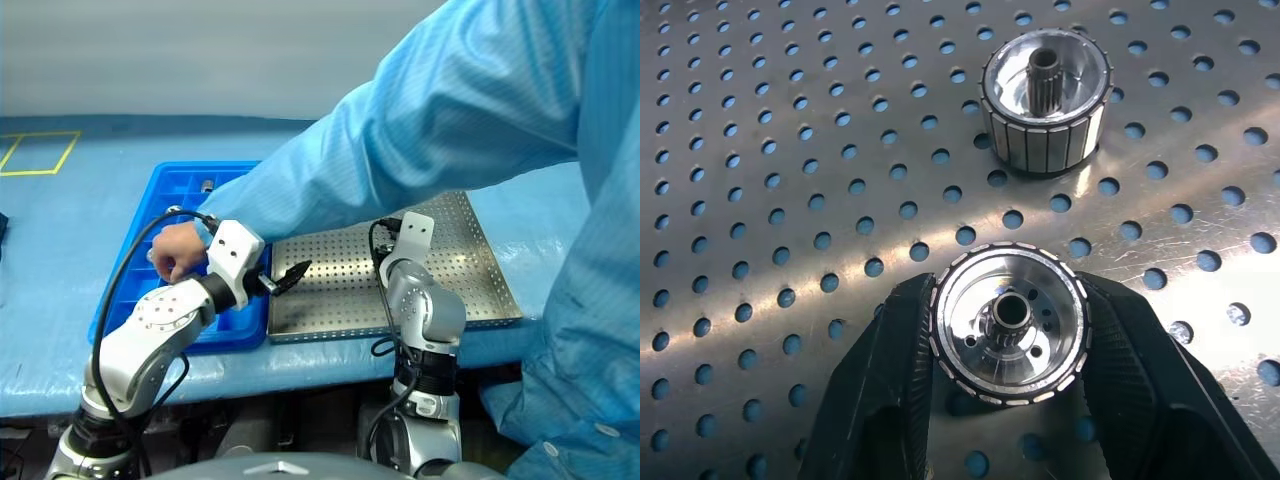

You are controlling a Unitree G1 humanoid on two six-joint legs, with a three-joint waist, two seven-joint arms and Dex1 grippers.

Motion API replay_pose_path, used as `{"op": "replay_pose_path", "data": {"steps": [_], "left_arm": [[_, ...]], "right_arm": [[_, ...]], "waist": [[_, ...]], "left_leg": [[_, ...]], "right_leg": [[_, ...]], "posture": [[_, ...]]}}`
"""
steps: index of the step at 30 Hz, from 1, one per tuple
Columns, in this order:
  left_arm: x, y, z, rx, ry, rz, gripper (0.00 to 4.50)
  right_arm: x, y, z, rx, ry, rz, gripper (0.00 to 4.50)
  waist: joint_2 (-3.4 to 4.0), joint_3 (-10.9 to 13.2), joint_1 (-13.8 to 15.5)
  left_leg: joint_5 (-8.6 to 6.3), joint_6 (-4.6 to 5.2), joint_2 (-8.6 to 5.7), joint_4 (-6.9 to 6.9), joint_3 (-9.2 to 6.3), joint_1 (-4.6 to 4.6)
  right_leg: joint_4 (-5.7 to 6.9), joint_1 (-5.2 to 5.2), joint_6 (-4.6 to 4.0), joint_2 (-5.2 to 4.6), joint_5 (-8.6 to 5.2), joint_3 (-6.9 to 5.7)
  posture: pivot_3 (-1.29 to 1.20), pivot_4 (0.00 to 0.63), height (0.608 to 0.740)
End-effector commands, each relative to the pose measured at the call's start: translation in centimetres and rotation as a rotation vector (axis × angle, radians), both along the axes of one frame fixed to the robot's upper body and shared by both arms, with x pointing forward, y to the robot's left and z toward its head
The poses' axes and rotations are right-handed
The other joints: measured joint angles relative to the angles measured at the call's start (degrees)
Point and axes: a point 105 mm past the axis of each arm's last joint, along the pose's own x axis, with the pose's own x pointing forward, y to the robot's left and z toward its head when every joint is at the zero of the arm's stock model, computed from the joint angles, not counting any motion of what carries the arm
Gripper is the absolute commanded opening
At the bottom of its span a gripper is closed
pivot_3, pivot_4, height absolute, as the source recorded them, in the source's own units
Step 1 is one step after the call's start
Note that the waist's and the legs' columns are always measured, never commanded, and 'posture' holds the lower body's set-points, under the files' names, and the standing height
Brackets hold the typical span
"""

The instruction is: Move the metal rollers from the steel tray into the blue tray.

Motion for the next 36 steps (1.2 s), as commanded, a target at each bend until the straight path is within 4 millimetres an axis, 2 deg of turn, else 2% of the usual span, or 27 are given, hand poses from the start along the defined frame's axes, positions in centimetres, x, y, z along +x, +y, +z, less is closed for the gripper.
{"op": "replay_pose_path", "data": {"steps": [1, 5, 11, 15, 18, 24, 30, 36], "left_arm": [[-0.1, 0.1, 0.9, -0.003, -0.048, -0.001, 4.11], [-0.2, 0.5, 0.8, 0.003, -0.046, 0.008, 4.11], [-0.5, 1.6, 1.0, 0.002, -0.048, 0.030, 4.11], [-0.6, 2.8, 0.9, 0.011, -0.047, 0.075, 4.11], [-0.9, 4.7, 0.8, 0.024, -0.038, 0.165, 4.11], [-1.9, 8.4, 1.1, 0.036, -0.048, 0.358, 4.11], [-2.2, 8.7, 2.0, -0.035, -0.087, 0.433, 4.11], [-3.0, 9.2, 1.8, -0.078, -0.074, 0.504, 4.11]], "right_arm": [[0.1, 2.2, 1.1, 0.064, -0.049, 0.064, 1.70], [-0.1, 3.2, 2.4, 0.085, -0.113, 0.151, 1.70], [-0.8, 6.3, 5.7, 0.112, -0.264, 0.421, 1.70], [-1.6, 8.1, 7.3, 0.116, -0.334, 0.572, 1.70], [-2.3, 10.2, 8.5, 0.098, -0.389, 0.738, 1.70], [-2.6, 13.4, 9.2, 0.084, -0.430, 0.974, 1.70], [-1.6, 16.5, 9.4, 0.042, -0.460, 1.120, 1.70], [0.7, 18.4, 9.7, -0.022, -0.487, 1.088, 1.70]], "waist": [[0.00, 0.0, 0.0], [0.01, 0.0, 0.0], [0.03, 0.0, 0.1], [0.03, 0.0, 0.3], [0.04, 0.0, 0.5], [0.02, 0.1, 1.4], [0.00, 0.1, 3.5], [-0.01, 0.1, 5.0]], "left_leg": [[0.00, 0.00, 0.00, 0.00, 0.00, 0.00], [0.00, 0.00, 0.01, -0.04, 0.00, 0.00], [0.00, 0.00, 0.01, -0.08, 0.00, -0.01], [0.00, 0.00, 0.02, -0.10, -0.01, 0.01], [0.00, -0.01, 0.03, -0.11, 0.00, 0.00], [0.01, -0.04, 0.08, -0.18, -0.03, 0.05], [0.03, -0.08, 0.02, -0.16, -0.06, 0.04], [0.09, -0.18, 0.00, -0.31, -0.12, 0.03]], "right_leg": [[-0.01, 0.00, 0.00, 0.00, 0.00, 0.00], [-0.01, -0.02, -0.01, 0.00, 0.00, 0.00], [-0.05, -0.03, 0.05, -0.02, -0.07, -0.01], [-0.05, -0.03, 0.07, -0.02, -0.10, -0.03], [-0.04, -0.05, 0.05, -0.02, -0.10, -0.03], [-0.04, -0.06, 0.00, -0.01, -0.14, -0.11], [-0.09, -0.01, -0.02, -0.05, -0.11, -0.15], [-0.07, -0.06, -0.25, -0.01, 0.00, -0.19]], "posture": [[0.01, 0.150, 0.740], [0.02, 0.150, 0.740], [0.03, 0.150, 0.740], [0.05, 0.150, 0.740], [0.07, 0.150, 0.740], [0.13, 0.150, 0.740], [0.22, 0.150, 0.740], [0.30, 0.150, 0.740]]}}
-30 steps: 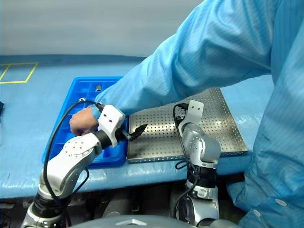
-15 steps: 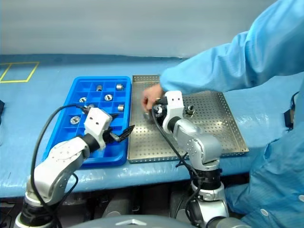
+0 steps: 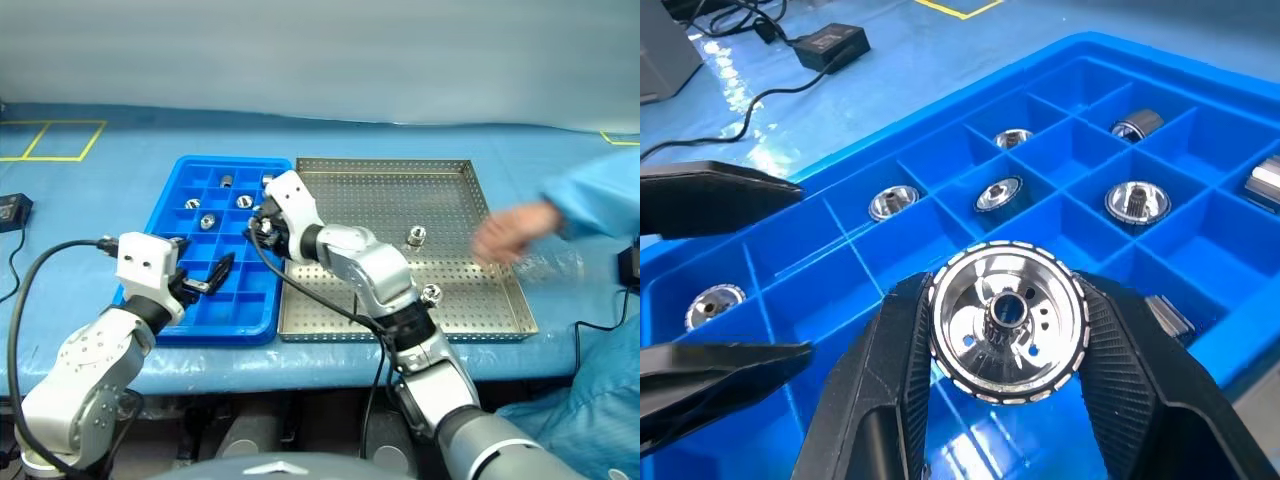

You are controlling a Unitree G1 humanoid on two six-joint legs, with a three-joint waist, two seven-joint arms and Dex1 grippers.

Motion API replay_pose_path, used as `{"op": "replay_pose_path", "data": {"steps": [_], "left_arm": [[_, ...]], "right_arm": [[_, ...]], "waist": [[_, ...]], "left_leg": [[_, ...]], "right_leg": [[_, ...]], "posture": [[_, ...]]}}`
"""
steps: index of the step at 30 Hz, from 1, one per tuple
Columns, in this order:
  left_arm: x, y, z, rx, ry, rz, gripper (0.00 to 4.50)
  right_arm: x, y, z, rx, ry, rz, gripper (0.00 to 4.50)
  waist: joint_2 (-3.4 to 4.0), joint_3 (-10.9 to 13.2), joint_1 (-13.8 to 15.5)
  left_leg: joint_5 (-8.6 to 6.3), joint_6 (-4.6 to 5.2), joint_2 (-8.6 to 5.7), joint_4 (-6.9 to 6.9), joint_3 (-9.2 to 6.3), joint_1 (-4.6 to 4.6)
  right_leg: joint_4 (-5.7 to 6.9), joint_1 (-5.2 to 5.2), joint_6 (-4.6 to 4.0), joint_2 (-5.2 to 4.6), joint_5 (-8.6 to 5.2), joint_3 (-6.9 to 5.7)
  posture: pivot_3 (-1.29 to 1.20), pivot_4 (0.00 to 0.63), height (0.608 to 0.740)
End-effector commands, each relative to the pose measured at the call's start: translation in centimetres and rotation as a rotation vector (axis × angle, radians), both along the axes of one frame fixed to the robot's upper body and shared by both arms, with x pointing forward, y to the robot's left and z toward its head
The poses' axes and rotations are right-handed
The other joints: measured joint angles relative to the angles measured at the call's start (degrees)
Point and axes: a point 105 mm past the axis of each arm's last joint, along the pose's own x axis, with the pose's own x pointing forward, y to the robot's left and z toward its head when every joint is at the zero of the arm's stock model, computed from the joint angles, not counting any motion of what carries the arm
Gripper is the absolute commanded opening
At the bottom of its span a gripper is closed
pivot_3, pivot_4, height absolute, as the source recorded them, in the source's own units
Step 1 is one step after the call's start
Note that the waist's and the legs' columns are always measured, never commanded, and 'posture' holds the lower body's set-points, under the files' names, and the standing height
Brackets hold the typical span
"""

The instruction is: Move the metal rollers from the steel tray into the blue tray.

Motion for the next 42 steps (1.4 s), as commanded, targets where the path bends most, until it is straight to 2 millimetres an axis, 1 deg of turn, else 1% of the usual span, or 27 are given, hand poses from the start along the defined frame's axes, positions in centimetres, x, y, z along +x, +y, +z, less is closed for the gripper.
{"op": "replay_pose_path", "data": {"steps": [1, 7, 10, 12, 15, 18, 19, 20, 21, 23, 24, 25, 26, 28, 30, 31, 32, 33, 35, 37, 40, 42], "left_arm": [[-0.8, 0.3, 1.0, 0.010, -0.038, 0.035, 4.11], [-1.6, -0.6, 0.3, -0.015, -0.010, 0.035, 4.11], [-1.9, -0.7, 0.2, -0.016, -0.006, 0.045, 4.11], [-2.0, -0.6, 0.1, -0.012, -0.001, 0.055, 4.11], [-2.1, -0.6, 0.0, -0.011, 0.002, 0.060, 4.11], [-2.2, -0.6, -0.1, -0.011, 0.008, 0.063, 4.11], [-2.2, -0.6, -0.2, -0.014, 0.011, 0.063, 4.11], [-2.2, -0.6, -0.2, -0.017, 0.013, 0.062, 4.11], [-2.0, -0.8, -0.1, -0.027, 0.009, 0.051, 4.11], [-1.6, -1.3, 0.1, -0.038, 0.002, 0.026, 4.11], [-1.4, -1.6, 0.1, -0.041, 0.003, 0.012, 4.11], [-1.3, -1.7, 0.0, -0.042, 0.004, 0.005, 4.11], [-1.2, -1.8, 0.0, -0.043, 0.006, -0.004, 4.11], [-0.7, -2.5, -0.1, -0.051, 0.011, -0.043, 4.11], [-0.3, -3.1, -0.1, -0.054, 0.012, -0.075, 4.11], [-0.2, -3.2, -0.1, -0.054, 0.012, -0.084, 4.11], [0.1, -3.6, -0.1, -0.055, 0.012, -0.106, 4.11], [0.3, -3.8, -0.1, -0.056, 0.013, -0.121, 4.11], [1.0, -4.5, -0.1, -0.061, 0.015, -0.162, 4.11], [1.6, -5.3, 0.2, -0.074, 0.011, -0.211, 4.11], [2.6, -6.2, 0.6, -0.070, 0.003, -0.275, 4.11], [3.7, -7.1, 0.8, -0.066, 0.015, -0.328, 4.11]], "right_arm": [[0.6, 1.3, 1.7, 0.040, -0.059, 0.003, 1.70], [1.1, 3.1, 1.1, 0.052, -0.040, 0.005, 1.70], [1.2, 3.9, 0.7, 0.053, -0.026, 0.008, 1.70], [1.3, 4.2, 0.2, 0.044, -0.017, 0.011, 1.70], [1.7, 4.0, -0.7, 0.021, -0.003, -0.010, 1.70], [1.8, 4.0, -1.1, 0.016, 0.018, -0.008, 1.70], [1.7, 3.9, -1.2, 0.012, 0.017, -0.005, 2.42], [1.7, 3.9, -1.2, 0.009, 0.016, -0.003, 2.65], [1.7, 3.7, -0.7, 0.025, -0.002, -0.014, 2.93], [2.1, 2.6, 0.3, 0.052, -0.043, -0.061, 2.93], [2.3, 1.7, 0.8, 0.064, -0.056, -0.089, 2.93], [2.4, 1.2, 1.0, 0.068, -0.061, -0.105, 2.93], [2.4, 0.7, 1.2, 0.075, -0.059, -0.115, 2.93], [2.2, -1.3, 1.7, 0.074, -0.083, -0.157, 2.93], [1.8, -2.8, 2.1, 0.070, -0.097, -0.186, 2.93], [1.6, -3.2, 2.2, 0.069, -0.099, -0.194, 2.93], [1.4, -4.6, 2.1, 0.055, -0.100, -0.224, 2.93], [1.1, -5.5, 2.0, 0.043, -0.101, -0.245, 2.93], [0.5, -8.3, 1.2, -0.037, -0.111, -0.311, 2.93], [-0.5, -10.2, 0.4, -0.084, -0.101, -0.349, 2.93], [-2.1, -11.2, -0.1, -0.120, -0.085, -0.341, 2.93], [-3.6, -11.7, -0.9, -0.198, -0.112, -0.291, 2.93]], "waist": [[0.00, 0.0, 0.6], [0.00, 0.0, 2.6], [0.00, 0.0, 3.3], [0.00, 0.0, 4.0], [0.01, 0.0, 4.8], [0.01, 0.0, 5.2], [0.02, 0.0, 5.3], [0.02, 0.0, 5.3], [0.02, 0.0, 5.4], [0.03, 0.0, 5.5], [0.03, 0.0, 5.6], [0.03, 0.0, 5.6], [0.03, 0.0, 5.6], [0.02, 0.0, 5.6], [0.02, 0.0, 5.5], [0.02, 0.0, 5.4], [0.02, 0.0, 5.0], [0.03, 0.0, 4.8], [0.03, 0.0, 4.3], [0.03, 0.0, 3.5], [0.04, 0.0, 1.8], [0.04, 0.0, 0.5]], "left_leg": [[0.01, -0.02, -0.01, -0.03, -0.06, 0.00], [0.14, -0.24, -0.06, -0.29, -0.28, 0.02], [0.22, -0.41, -0.07, -0.39, -0.44, 0.03], [0.27, -0.51, -0.10, -0.44, -0.57, 0.02], [0.32, -0.63, -0.08, -0.45, -0.67, 0.02], [0.35, -0.70, -0.07, -0.48, -0.73, 0.00], [0.35, -0.71, -0.06, -0.49, -0.74, 0.00], [0.35, -0.72, -0.06, -0.51, -0.75, 0.00], [0.35, -0.73, -0.06, -0.53, -0.76, 0.00], [0.35, -0.75, -0.06, -0.54, -0.79, -0.02], [0.36, -0.77, -0.06, -0.54, -0.81, -0.05], [0.36, -0.77, -0.07, -0.53, -0.86, -0.07], [0.36, -0.78, -0.08, -0.53, -0.89, -0.05], [0.36, -0.78, -0.09, -0.53, -0.92, -0.05], [0.36, -0.78, -0.10, -0.49, -1.02, -0.06], [0.36, -0.78, -0.11, -0.48, -1.01, -0.06], [0.36, -0.78, -0.11, -0.47, -0.99, -0.11], [0.36, -0.78, -0.09, -0.48, -0.96, -0.10], [0.37, -0.78, -0.08, -0.47, -0.96, -0.10], [0.37, -0.78, -0.08, -0.48, -0.98, -0.10], [0.36, -0.74, -0.08, -0.46, -0.96, -0.12], [0.37, -0.73, -0.08, -0.45, -0.90, -0.10]], "right_leg": [[0.00, 0.00, -0.03, 0.00, -0.02, -0.03], [-0.02, -0.01, -0.21, 0.04, -0.13, -0.26], [0.00, -0.01, -0.30, 0.07, -0.19, -0.45], [0.01, 0.00, -0.34, 0.14, -0.22, -0.57], [0.02, -0.02, -0.24, 0.25, -0.36, -0.67], [0.03, -0.03, -0.27, 0.29, -0.37, -0.72], [0.04, -0.03, -0.27, 0.29, -0.38, -0.72], [0.04, -0.03, -0.28, 0.30, -0.38, -0.73], [0.04, -0.03, -0.31, 0.30, -0.40, -0.74], [0.04, -0.04, -0.33, 0.31, -0.41, -0.77], [0.04, -0.05, -0.34, 0.31, -0.42, -0.78], [0.03, -0.04, -0.34, 0.31, -0.42, -0.82], [0.03, -0.03, -0.35, 0.30, -0.43, -0.85], [0.01, 0.00, -0.35, 0.29, -0.43, -0.87], [-0.03, 0.00, -0.37, 0.26, -0.45, -0.97], [-0.03, 0.02, -0.37, 0.25, -0.45, -0.97], [-0.02, 0.04, -0.37, 0.24, -0.44, -0.97], [-0.02, 0.05, -0.37, 0.24, -0.44, -0.97], [0.03, 0.04, -0.43, 0.24, -0.47, -0.98], [0.03, 0.07, -0.47, 0.23, -0.49, -1.01], [0.02, 0.09, -0.47, 0.18, -0.49, -1.01], [0.04, 0.08, -0.46, 0.16, -0.48, -1.00]], "posture": [[0.30, 0.150, 0.740], [0.37, 0.150, 0.740], [0.39, 0.150, 0.740], [0.40, 0.150, 0.740], [0.41, 0.150, 0.740], [0.41, 0.150, 0.740], [0.40, 0.150, 0.740], [0.40, 0.150, 0.740], [0.39, 0.150, 0.740], [0.37, 0.150, 0.740], [0.36, 0.150, 0.740], [0.35, 0.150, 0.740], [0.33, 0.150, 0.740], [0.29, 0.150, 0.740], [0.26, 0.150, 0.740], [0.25, 0.150, 0.740], [0.23, 0.150, 0.740], [0.20, 0.150, 0.740], [0.16, 0.150, 0.740], [0.14, 0.150, 0.740], [0.07, 0.150, 0.740], [0.04, 0.150, 0.740]]}}
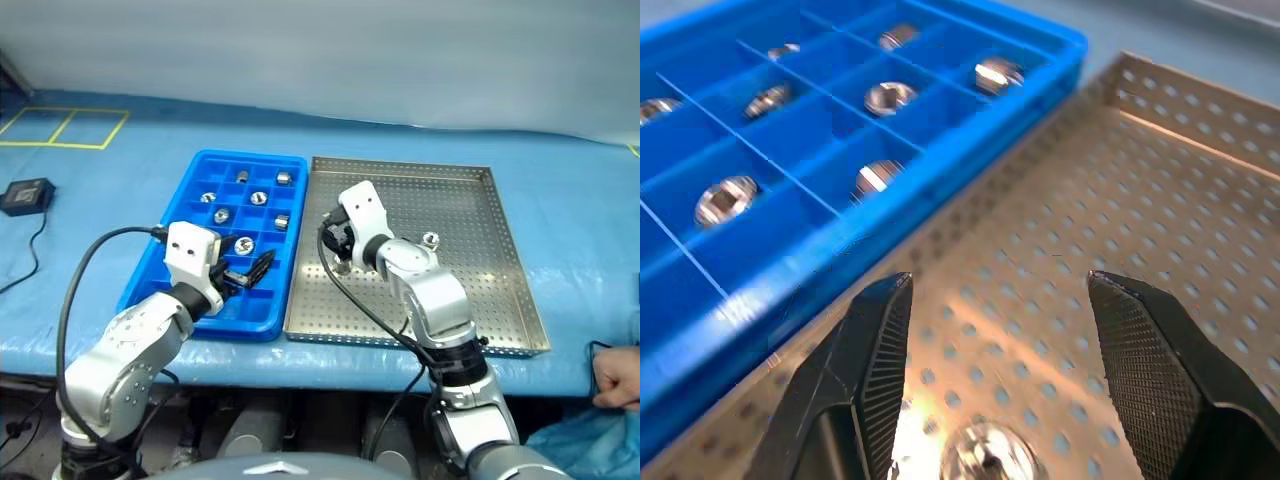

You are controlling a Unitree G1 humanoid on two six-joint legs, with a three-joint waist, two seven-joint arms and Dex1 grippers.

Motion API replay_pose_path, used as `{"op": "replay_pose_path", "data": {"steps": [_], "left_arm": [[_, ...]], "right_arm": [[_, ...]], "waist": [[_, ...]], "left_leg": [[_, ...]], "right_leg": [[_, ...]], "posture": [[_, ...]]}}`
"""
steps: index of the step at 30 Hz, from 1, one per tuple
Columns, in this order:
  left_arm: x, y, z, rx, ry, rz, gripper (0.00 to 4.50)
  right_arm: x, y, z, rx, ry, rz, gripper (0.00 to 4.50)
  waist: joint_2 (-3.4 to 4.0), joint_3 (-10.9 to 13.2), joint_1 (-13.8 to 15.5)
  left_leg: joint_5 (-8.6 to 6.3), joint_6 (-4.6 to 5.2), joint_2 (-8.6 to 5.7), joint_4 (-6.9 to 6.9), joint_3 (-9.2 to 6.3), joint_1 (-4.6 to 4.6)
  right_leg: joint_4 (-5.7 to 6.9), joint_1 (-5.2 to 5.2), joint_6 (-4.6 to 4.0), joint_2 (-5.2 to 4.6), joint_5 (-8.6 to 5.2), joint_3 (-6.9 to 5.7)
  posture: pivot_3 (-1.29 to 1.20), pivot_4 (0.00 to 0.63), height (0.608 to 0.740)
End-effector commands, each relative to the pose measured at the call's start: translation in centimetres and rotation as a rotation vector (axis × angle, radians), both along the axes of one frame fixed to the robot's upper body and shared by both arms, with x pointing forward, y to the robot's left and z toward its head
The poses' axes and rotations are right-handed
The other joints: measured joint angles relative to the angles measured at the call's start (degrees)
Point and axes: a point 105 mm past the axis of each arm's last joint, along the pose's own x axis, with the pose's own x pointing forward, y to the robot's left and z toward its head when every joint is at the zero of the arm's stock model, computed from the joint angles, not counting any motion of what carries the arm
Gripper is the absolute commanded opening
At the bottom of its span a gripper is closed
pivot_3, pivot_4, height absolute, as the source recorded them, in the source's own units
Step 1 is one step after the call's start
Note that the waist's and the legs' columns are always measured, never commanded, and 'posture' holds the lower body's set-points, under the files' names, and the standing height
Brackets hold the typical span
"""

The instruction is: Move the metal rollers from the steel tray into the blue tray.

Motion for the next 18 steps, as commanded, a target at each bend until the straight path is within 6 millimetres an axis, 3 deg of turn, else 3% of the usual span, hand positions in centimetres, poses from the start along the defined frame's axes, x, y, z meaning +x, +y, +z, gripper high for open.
{"op": "replay_pose_path", "data": {"steps": [1, 8, 18], "left_arm": [[1.5, -1.7, 0.8, 0.008, -0.016, -0.102, 4.11], [3.1, -4.1, -1.5, 0.137, 0.094, -0.273, 4.11], [5.6, -4.3, -4.3, 0.235, 0.231, -0.321, 4.11]], "right_arm": [[-2.4, 0.2, 0.9, -0.083, -0.072, 0.106, 2.93], [-4.6, -0.5, 0.6, -0.092, -0.085, 0.153, 2.93], [-5.7, 0.1, 0.7, -0.063, -0.137, 0.156, 2.93]], "waist": [[0.00, 0.0, -1.3], [-0.03, 0.0, -4.9], [-0.03, 0.0, -7.3]], "left_leg": [[0.00, 0.01, 0.00, 0.01, 0.00, 0.02], [-0.02, 0.10, 0.02, 0.09, 0.10, 0.04], [-0.02, 0.14, 0.13, 0.19, 0.13, 0.05]], "right_leg": [[0.00, 0.02, 0.02, 0.01, -0.01, -0.01], [0.01, 0.05, 0.14, 0.00, 0.02, 0.07], [0.02, 0.06, 0.33, 0.01, 0.11, 0.16]], "posture": [[0.03, 0.150, 0.740], [-0.09, 0.150, 0.740], [-0.17, 0.150, 0.740]]}}
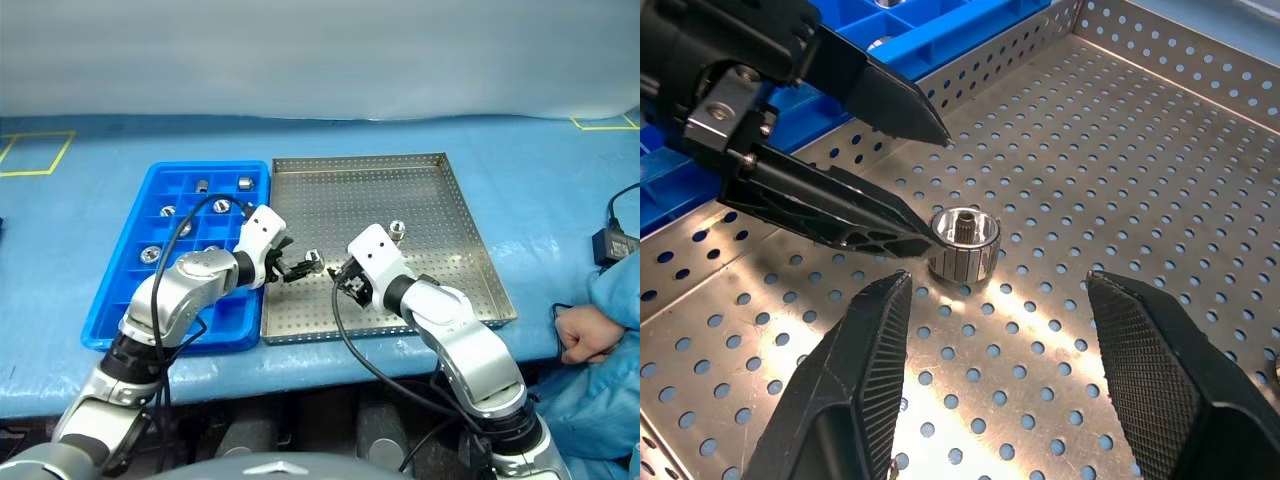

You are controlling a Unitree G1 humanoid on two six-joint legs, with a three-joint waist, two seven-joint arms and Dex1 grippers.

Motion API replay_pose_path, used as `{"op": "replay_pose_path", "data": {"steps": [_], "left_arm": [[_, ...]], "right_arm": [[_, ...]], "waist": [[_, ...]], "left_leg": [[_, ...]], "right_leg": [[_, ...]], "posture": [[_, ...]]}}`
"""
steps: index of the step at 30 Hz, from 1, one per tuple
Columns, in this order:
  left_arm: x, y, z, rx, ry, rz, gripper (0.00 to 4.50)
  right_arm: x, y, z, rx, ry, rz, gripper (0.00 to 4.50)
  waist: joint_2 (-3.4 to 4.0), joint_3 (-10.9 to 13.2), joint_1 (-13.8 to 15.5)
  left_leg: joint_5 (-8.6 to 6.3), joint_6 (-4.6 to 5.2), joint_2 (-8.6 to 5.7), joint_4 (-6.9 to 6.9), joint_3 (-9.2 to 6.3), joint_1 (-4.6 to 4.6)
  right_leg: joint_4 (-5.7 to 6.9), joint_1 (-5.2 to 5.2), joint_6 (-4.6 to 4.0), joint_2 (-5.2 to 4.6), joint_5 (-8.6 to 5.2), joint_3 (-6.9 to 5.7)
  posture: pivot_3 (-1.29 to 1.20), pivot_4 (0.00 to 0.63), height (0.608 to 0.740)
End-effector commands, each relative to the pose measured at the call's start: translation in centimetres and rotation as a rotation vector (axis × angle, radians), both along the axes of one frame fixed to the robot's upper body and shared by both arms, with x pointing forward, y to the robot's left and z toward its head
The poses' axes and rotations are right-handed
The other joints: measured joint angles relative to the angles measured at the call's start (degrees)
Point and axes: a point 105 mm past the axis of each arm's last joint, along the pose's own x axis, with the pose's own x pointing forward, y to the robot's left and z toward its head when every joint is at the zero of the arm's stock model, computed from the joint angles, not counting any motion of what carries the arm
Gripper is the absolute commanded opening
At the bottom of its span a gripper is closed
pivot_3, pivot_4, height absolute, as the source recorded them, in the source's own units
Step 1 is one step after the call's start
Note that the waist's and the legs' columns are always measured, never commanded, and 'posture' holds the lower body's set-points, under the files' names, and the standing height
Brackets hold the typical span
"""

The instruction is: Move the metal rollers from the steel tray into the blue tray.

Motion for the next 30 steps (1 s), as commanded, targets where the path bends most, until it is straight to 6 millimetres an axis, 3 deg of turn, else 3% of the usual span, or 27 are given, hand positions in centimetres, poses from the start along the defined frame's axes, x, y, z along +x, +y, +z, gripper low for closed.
{"op": "replay_pose_path", "data": {"steps": [1, 9, 18, 21, 24, 30], "left_arm": [[1.0, -0.1, -0.1, 0.032, -0.004, -0.005, 4.11], [1.5, -0.2, -2.6, 0.158, 0.079, -0.045, 4.11], [0.5, -0.3, -5.0, 0.260, 0.177, -0.131, 4.11], [0.5, -0.3, -5.2, 0.260, 0.189, -0.131, 3.47], [0.5, -0.7, -4.9, 0.241, 0.185, -0.137, 2.49], [0.7, -0.8, -4.2, 0.190, 0.160, -0.122, 2.49]], "right_arm": [[-0.4, 0.5, 1.4, 0.029, -0.073, 0.012, 2.93], [-0.6, 0.9, 1.2, 0.039, -0.085, 0.011, 2.93], [-0.5, 1.3, 1.2, 0.048, -0.095, 0.015, 2.93], [-0.4, 1.3, 1.3, 0.050, -0.102, 0.015, 2.95], [-0.2, 1.4, 1.2, 0.054, -0.096, 0.015, 2.95], [-0.4, 1.5, 0.2, 0.030, -0.063, 0.042, 2.95]], "waist": [[0.00, 0.0, -0.4], [0.04, 0.0, -0.9], [0.13, -0.1, -1.1], [0.13, -0.1, -1.4], [0.13, -0.1, -1.4], [0.13, -0.1, -1.3]], "left_leg": [[0.00, 0.02, 0.01, 0.01, 0.01, 0.01], [0.04, 0.13, 0.06, 0.06, 0.18, 0.17], [0.08, 0.30, -0.02, -0.03, 0.26, 0.84], [0.07, 0.29, 0.00, -0.05, 0.28, 0.94], [0.07, 0.29, 0.02, -0.08, 0.29, 0.93], [0.05, 0.32, 0.00, -0.09, 0.29, 0.89]], "right_leg": [[0.00, 0.00, 0.05, 0.00, 0.03, 0.04], [0.03, 0.10, 0.10, -0.02, 0.06, 0.27], [-0.04, 0.72, 0.14, -0.23, 0.07, 0.29], [-0.06, 0.78, 0.13, -0.27, 0.06, 0.28], [-0.04, 0.75, 0.13, -0.26, 0.05, 0.28], [-0.08, 0.74, 0.12, -0.27, 0.05, 0.28]], "posture": [[-0.17, 0.150, 0.740], [-0.18, 0.150, 0.740], [-0.18, 0.150, 0.740], [-0.18, 0.150, 0.740], [-0.18, 0.150, 0.740], [-0.16, 0.150, 0.740]]}}
